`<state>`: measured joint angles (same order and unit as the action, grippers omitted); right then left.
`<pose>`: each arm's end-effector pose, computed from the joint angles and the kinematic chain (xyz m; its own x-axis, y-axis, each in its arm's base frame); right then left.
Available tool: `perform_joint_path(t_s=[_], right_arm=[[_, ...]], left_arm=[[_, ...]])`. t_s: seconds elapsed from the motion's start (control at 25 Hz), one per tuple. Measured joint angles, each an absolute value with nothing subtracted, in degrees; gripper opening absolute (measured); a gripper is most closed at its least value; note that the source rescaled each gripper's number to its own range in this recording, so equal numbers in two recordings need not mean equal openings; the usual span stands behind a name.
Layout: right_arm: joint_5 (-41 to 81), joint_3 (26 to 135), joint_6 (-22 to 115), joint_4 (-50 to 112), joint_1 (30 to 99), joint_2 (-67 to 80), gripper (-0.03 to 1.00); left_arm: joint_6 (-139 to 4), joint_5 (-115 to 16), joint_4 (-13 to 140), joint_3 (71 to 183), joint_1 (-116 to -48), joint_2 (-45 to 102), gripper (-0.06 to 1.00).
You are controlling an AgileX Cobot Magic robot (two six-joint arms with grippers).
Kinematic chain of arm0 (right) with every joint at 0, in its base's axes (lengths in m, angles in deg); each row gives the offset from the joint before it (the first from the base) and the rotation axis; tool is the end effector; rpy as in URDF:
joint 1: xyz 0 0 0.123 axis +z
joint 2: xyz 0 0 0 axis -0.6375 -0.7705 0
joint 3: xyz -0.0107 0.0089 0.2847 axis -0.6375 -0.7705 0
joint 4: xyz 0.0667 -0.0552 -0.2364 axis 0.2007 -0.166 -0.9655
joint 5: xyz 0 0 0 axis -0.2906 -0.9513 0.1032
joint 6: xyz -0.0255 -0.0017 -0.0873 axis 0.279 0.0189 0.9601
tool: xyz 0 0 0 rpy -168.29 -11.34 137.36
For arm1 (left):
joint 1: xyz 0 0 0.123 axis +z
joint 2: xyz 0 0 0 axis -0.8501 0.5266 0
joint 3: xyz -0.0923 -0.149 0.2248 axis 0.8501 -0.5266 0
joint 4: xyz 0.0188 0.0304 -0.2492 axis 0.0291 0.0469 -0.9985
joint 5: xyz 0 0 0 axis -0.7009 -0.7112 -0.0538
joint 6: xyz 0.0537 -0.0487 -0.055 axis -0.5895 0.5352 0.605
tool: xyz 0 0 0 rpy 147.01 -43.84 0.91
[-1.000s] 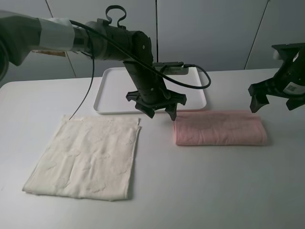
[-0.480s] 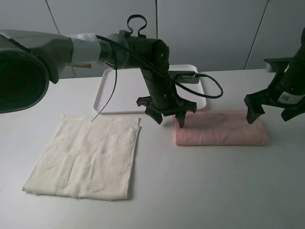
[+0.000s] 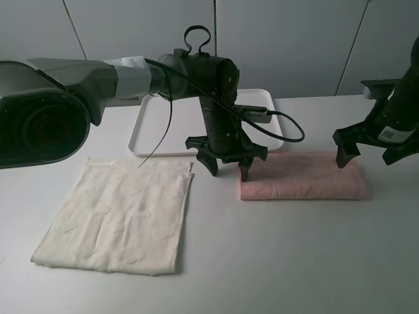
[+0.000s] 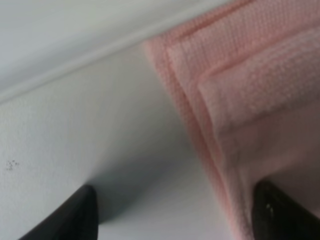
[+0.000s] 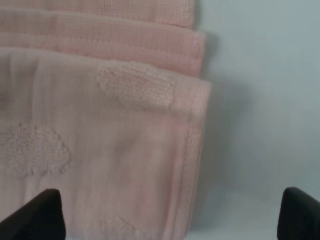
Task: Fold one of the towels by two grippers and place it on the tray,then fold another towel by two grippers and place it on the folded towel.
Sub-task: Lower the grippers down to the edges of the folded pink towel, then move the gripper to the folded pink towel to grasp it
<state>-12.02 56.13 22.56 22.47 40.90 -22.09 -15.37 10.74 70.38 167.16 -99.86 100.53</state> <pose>0.3108 0.0061 0.1545 -0.9900 -0.0140 -0.1402 -0.0129 0.9999 -0.0087 0.3710 -0.3429 0.0982 -0.9341 0.3526 -0.0561 0.3570 0.9242 -0.1358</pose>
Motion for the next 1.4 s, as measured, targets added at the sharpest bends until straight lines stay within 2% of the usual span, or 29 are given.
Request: perform_joint_path(t_s=[0.28, 1.4], right_arm=[[-12.9, 56.9, 24.0, 24.0, 40.9, -23.6, 0.89], [-13.1, 61.4, 21.5, 23.0, 40.9, -34.3, 0.89]], left_arm=[[-14.6, 11.8, 70.6, 167.4, -99.9, 100.6, 0.82], [-13.5, 14.5, 73.2, 167.5, -99.9, 100.6, 0.82]])
